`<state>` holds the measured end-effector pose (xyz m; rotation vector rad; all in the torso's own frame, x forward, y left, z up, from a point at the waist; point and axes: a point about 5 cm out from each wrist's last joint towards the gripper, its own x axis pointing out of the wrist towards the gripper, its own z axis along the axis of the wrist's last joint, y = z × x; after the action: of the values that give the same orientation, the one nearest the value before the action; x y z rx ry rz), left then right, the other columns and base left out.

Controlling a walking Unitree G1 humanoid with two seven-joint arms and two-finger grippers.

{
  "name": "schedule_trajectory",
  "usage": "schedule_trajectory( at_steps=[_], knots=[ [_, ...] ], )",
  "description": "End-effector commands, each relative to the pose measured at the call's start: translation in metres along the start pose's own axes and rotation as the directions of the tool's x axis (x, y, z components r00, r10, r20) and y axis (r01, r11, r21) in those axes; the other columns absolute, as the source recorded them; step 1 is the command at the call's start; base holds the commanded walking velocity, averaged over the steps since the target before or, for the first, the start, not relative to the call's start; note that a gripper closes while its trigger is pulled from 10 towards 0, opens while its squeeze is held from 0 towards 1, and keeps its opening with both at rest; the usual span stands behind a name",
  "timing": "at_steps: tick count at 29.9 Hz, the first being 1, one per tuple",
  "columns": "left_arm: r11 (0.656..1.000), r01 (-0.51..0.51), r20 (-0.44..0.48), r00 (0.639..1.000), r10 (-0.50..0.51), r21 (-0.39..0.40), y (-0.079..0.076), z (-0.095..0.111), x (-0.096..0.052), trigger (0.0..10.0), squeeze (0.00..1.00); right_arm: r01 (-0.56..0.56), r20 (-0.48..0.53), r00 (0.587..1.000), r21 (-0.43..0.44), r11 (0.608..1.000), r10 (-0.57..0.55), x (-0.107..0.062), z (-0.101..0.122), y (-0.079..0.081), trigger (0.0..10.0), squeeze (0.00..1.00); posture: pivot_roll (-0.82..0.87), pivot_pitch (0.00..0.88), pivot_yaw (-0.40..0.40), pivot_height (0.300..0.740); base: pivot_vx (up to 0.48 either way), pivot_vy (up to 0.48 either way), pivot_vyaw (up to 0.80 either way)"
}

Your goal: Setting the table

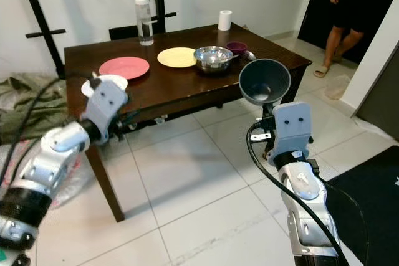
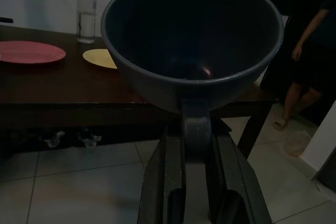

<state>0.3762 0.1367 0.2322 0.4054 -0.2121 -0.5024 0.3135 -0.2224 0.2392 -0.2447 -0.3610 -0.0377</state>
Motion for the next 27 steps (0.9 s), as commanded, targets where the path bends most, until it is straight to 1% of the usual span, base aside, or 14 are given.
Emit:
schedule_trajectory(
  at_steps=[1, 3, 5, 6, 7, 9, 10, 12, 15, 16, 17, 20, 26, 27],
  knots=[
    [0.998, -0.045, 0.029, 0.999, 0.046, -0.043, 0.004, 0.004, -0.002, 10.0, 0.00, 0.016, 0.012, 1.000, 0.018, 1.000, -0.017, 0.001, 0.004, -0.005, 10.0, 0.00, -0.08, 0.059, 0.109, 0.740, 0.000, 0.000, 0.00],
    [0.996, -0.069, 0.050, 0.996, 0.073, -0.064, 0.002, 0.007, -0.002, 10.0, 0.00, 0.008, 0.007, 1.000, 0.024, 1.000, -0.008, -0.001, 0.002, -0.002, 10.0, 0.00, -0.08, 0.056, 0.109, 0.740, 0.000, 0.000, 0.00],
    [0.993, -0.097, 0.056, 0.993, 0.101, -0.060, -0.004, 0.001, -0.005, 10.0, 0.00, -0.039, 0.001, 0.999, 0.054, 0.998, 0.039, -0.008, -0.002, 0.014, 10.0, 0.00, -0.08, 0.045, 0.104, 0.740, 0.000, 0.000, 0.00],
    [0.994, -0.093, 0.043, 0.995, 0.095, -0.053, -0.011, -0.006, -0.008, 10.0, 0.00, -0.063, -0.007, 0.998, 0.073, 0.995, 0.063, -0.013, -0.005, 0.024, 10.0, 0.00, -0.08, 0.043, 0.100, 0.740, 0.000, 0.000, 0.00],
    [0.994, -0.093, 0.043, 0.995, 0.095, -0.053, -0.011, -0.006, -0.008, 10.0, 0.00, -0.063, -0.007, 0.998, 0.073, 0.995, 0.063, -0.013, -0.005, 0.024, 10.0, 0.00, -0.08, 0.043, 0.100, 0.740, 0.000, 0.000, 0.00],
    [0.997, -0.062, 0.026, 0.998, 0.063, -0.047, -0.023, -0.016, -0.010, 10.0, 0.00, -0.086, -0.027, 0.996, 0.098, 0.991, 0.089, -0.018, -0.011, 0.038, 10.0, 0.00, -0.08, 0.041, 0.099, 0.740, 0.000, 0.000, 0.00],
    [0.997, -0.062, 0.026, 0.998, 0.063, -0.047, -0.023, -0.016, -0.010, 10.0, 0.00, -0.086, -0.027, 0.996, 0.098, 0.991, 0.089, -0.018, -0.011, 0.038, 10.0, 0.00, -0.08, 0.041, 0.099, 0.740, 0.000, 0.000, 0.00],
    [0.997, -0.028, 0.018, 0.999, 0.029, -0.066, -0.036, -0.022, -0.013, 10.0, 0.00, -0.116, -0.032, 0.992, 0.124, 0.986, 0.120, -0.022, -0.013, 0.051, 10.0, 0.00, -0.08, 0.044, 0.099, 0.740, 0.000, 0.000, 0.00],
    [0.997, -0.022, 0.017, 1.000, 0.023, -0.075, -0.039, -0.023, -0.014, 10.0, 0.00, -0.123, -0.030, 0.991, 0.133, 0.983, 0.128, -0.023, -0.013, 0.054, 10.0, 0.00, -0.08, 0.044, 0.099, 0.740, 0.000, 0.000, 0.00],
    [0.997, -0.034, 0.033, 0.999, 0.036, -0.074, -0.034, -0.016, -0.010, 10.0, 0.00, -0.106, -0.021, 0.994, 0.132, 0.986, 0.110, -0.020, -0.010, 0.049, 10.0, 0.00, -0.07, 0.046, 0.103, 0.740, 0.000, 0.000, 0.00],
    [0.997, -0.034, 0.033, 0.999, 0.036, -0.074, -0.034, -0.016, -0.010, 10.0, 0.00, -0.106, -0.021, 0.994, 0.132, 0.986, 0.110, -0.020, -0.010, 0.049, 10.0, 0.00, -0.07, 0.046, 0.103, 0.740, 0.000, 0.000, 0.00],
    [0.996, -0.054, 0.045, 0.997, 0.058, -0.067, -0.026, -0.010, -0.006, 10.0, 0.00, -0.077, -0.012, 0.997, 0.126, 0.989, 0.079, -0.017, -0.008, 0.040, 10.0, 0.00, -0.07, 0.045, 0.110, 0.740, 0.000, 0.000, 0.00],
    [0.997, -0.054, 0.040, 0.998, 0.056, -0.061, -0.029, -0.013, -0.008, 10.0, 0.00, -0.070, -0.011, 0.997, 0.131, 0.989, 0.072, -0.018, -0.008, 0.040, 10.0, 0.00, -0.06, 0.042, 0.113, 0.740, 0.000, 0.000, 0.00],
    [0.997, -0.050, 0.034, 0.998, 0.052, -0.062, -0.032, -0.015, -0.010, 10.0, 0.00, -0.075, -0.014, 0.997, 0.134, 0.988, 0.078, -0.020, -0.009, 0.043, 10.0, 0.00, -0.06, 0.038, 0.113, 0.740, 0.000, 0.000, 0.00]
  ],
)
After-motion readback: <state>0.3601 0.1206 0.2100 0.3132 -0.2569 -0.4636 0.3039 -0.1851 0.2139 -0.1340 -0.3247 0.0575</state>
